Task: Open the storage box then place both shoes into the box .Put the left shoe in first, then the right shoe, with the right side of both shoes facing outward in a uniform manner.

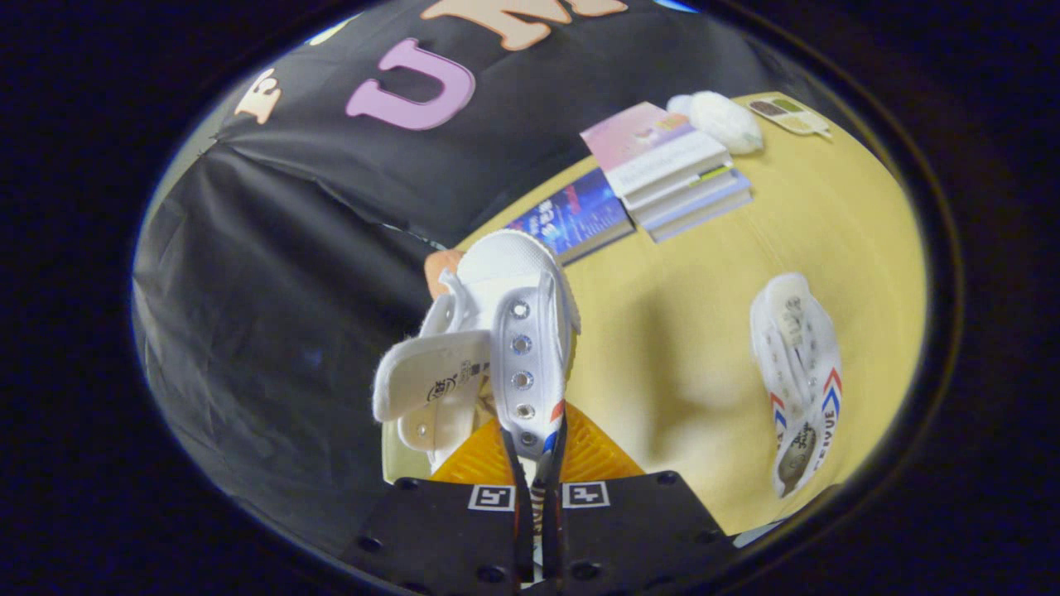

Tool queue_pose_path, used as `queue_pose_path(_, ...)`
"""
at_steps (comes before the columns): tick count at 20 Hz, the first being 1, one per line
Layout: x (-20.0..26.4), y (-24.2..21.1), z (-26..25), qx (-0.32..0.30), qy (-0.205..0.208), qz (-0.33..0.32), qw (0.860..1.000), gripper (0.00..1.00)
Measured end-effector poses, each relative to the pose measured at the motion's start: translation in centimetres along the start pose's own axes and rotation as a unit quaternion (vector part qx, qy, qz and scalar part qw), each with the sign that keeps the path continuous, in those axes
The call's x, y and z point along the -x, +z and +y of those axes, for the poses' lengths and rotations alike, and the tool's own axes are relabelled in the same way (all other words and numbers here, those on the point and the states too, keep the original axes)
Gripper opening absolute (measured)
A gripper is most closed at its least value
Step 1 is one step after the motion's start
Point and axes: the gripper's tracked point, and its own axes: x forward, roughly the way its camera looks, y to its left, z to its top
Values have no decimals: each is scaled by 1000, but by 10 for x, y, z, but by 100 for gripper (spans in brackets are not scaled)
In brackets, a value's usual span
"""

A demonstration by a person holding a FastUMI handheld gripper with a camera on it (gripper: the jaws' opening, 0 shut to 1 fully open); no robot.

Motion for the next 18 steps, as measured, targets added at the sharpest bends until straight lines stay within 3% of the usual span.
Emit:
queue_pose_path(4, 6, 2, 69, 25, 53, -1, 998, 6)
queue_pose_path(10, -24, -41, 132, 52, 84, 36, 994, 7)
queue_pose_path(18, -77, -105, 160, 18, 64, 98, 993, 7)
